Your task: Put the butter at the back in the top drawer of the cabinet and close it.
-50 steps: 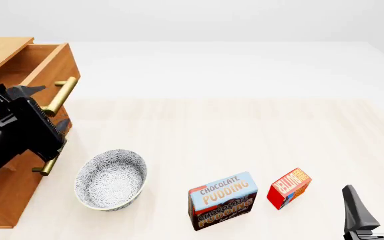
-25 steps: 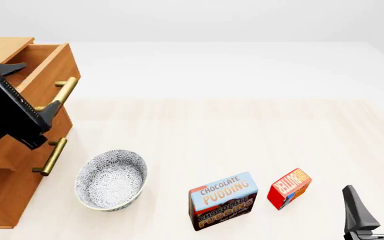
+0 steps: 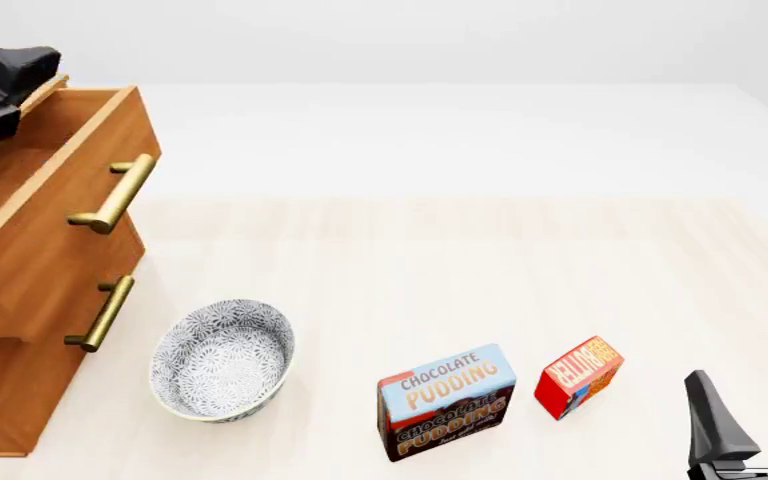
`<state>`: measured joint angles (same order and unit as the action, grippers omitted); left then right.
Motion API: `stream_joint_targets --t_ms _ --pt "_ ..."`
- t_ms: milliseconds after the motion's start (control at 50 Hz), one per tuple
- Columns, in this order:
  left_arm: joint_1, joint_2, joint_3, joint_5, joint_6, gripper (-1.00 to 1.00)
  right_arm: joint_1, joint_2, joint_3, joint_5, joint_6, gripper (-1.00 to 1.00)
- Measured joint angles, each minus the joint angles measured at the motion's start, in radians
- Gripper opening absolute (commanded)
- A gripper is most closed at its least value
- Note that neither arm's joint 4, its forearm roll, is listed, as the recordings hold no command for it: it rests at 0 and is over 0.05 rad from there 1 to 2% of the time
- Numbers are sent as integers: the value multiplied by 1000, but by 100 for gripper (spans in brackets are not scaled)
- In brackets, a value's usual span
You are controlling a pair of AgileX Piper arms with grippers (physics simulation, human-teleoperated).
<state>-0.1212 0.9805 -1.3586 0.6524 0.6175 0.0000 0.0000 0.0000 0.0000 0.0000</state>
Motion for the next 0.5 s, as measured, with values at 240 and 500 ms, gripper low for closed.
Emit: stream_joint_targets --t_ms 240,500 --pt "36 57 -209 171 -240 100 0 0 0 0 0 100" --pt "82 82 -308 252 -404 100 0 0 0 0 0 100"
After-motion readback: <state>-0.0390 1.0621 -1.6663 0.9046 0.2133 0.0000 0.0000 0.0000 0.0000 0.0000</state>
